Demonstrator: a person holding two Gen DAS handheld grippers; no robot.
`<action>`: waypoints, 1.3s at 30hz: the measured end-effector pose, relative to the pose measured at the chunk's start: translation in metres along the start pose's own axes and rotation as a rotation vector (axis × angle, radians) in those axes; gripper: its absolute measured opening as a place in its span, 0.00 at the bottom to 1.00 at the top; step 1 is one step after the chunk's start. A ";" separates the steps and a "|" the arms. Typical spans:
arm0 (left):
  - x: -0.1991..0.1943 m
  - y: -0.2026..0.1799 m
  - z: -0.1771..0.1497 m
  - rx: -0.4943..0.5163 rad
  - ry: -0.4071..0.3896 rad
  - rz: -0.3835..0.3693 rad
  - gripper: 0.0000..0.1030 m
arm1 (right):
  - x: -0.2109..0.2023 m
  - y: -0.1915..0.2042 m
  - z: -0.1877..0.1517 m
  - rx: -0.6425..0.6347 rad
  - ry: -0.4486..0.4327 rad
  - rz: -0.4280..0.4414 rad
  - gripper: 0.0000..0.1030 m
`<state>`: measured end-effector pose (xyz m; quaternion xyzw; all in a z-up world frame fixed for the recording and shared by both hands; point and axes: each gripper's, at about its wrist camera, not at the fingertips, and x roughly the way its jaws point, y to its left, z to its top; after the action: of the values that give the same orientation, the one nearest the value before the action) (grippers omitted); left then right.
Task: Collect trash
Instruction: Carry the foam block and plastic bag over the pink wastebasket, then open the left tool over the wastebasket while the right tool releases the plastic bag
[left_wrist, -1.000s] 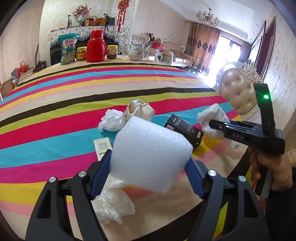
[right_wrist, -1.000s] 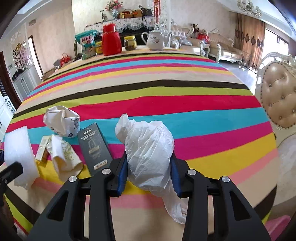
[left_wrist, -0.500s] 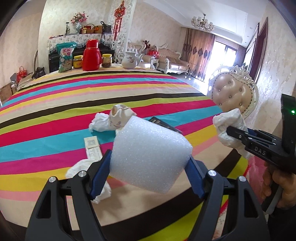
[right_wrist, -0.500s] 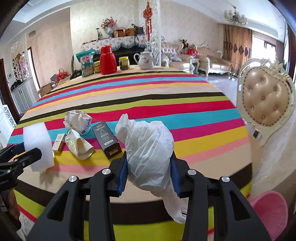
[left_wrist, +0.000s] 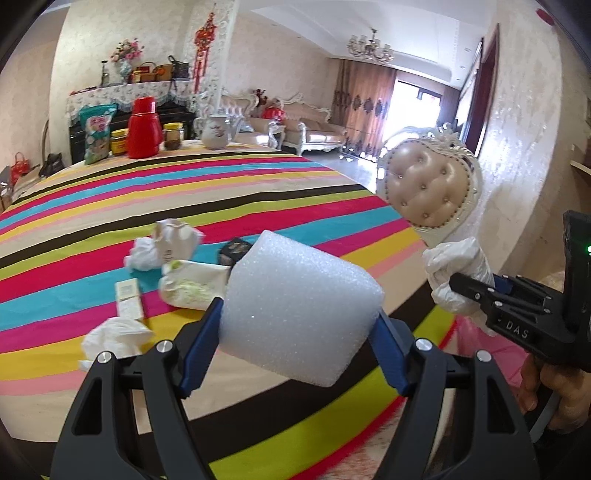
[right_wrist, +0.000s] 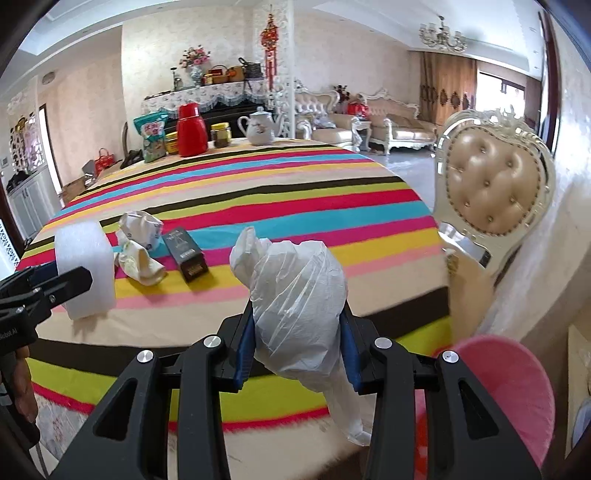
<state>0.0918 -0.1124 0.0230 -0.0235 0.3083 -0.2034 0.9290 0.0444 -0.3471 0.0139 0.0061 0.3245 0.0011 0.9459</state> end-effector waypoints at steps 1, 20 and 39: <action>0.000 -0.008 -0.001 0.008 0.000 -0.012 0.70 | -0.003 -0.006 -0.004 0.006 0.000 -0.008 0.38; 0.032 -0.145 -0.007 0.149 0.057 -0.274 0.70 | -0.046 -0.111 -0.056 0.137 0.011 -0.155 0.38; 0.072 -0.249 -0.013 0.234 0.131 -0.486 0.71 | -0.072 -0.197 -0.071 0.261 -0.006 -0.301 0.39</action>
<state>0.0458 -0.3677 0.0143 0.0240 0.3276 -0.4554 0.8275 -0.0558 -0.5435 -0.0002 0.0799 0.3162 -0.1823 0.9276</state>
